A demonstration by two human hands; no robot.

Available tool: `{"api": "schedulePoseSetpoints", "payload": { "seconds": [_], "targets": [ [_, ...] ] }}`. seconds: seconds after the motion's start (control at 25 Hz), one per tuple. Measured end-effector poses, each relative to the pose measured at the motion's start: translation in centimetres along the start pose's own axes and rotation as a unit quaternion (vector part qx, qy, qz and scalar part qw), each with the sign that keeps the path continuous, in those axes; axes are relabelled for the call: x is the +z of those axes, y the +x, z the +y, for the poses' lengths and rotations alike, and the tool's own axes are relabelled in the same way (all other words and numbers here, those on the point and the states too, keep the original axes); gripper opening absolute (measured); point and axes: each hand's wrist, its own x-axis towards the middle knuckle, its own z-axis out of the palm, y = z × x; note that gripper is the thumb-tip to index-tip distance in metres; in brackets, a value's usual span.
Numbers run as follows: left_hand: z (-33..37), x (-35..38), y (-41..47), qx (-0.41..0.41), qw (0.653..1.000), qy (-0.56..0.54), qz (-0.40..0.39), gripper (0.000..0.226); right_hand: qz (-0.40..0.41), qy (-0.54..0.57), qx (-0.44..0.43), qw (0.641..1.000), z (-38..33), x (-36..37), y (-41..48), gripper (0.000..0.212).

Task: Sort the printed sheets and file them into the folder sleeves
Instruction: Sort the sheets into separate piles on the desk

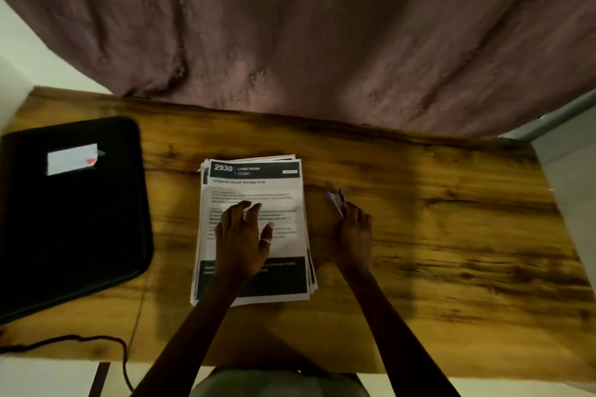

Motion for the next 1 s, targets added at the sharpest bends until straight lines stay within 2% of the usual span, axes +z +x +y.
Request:
{"api": "schedulePoseSetpoints", "payload": {
  "seconds": [0.12, 0.4, 0.52, 0.6, 0.72, 0.84, 0.92, 1.0],
  "targets": [
    [-2.9, -0.6, -0.3, -0.007, 0.999, 0.003, -0.032, 0.059, 0.023, -0.012, 0.019, 0.999, -0.7, 1.7, -1.2, 0.058],
    [-4.5, -0.4, -0.1, 0.018, 0.998, 0.041, -0.054, 0.062, 0.018, -0.038, 0.075, 0.996, -1.8, 2.1, -1.5, 0.050],
    [-4.6, -0.2, 0.0, 0.012, 0.997, 0.035, -0.062, 0.065, 0.030, -0.041, 0.002, 0.999, -4.2, 1.4, -0.6, 0.049],
    [-4.7, -0.3, 0.0, 0.007, 0.998, 0.019, -0.055, 0.064, 0.013, 0.040, -0.046, 0.998, -6.6, 1.1, 0.7, 0.049],
    [-4.9, -1.1, -0.1, -0.010, 0.999, -0.046, -0.020, 0.061, -0.048, 0.130, 0.021, 0.990, -8.8, 2.3, 4.2, 0.054],
    [-5.5, -1.5, -0.1, -0.038, 0.996, -0.077, -0.016, 0.065, -0.085, 0.136, 0.087, 0.983, -9.2, 3.7, 7.1, 0.066],
    [-5.9, -1.3, 0.0, -0.046, 0.996, -0.066, -0.035, 0.068, -0.087, 0.138, 0.097, 0.982, -9.1, 4.3, 7.8, 0.070],
    [-5.9, -1.2, 0.1, -0.053, 0.995, -0.073, -0.043, 0.069, -0.070, 0.160, 0.103, 0.979, -9.1, 4.6, 7.9, 0.063]
  ]
}}
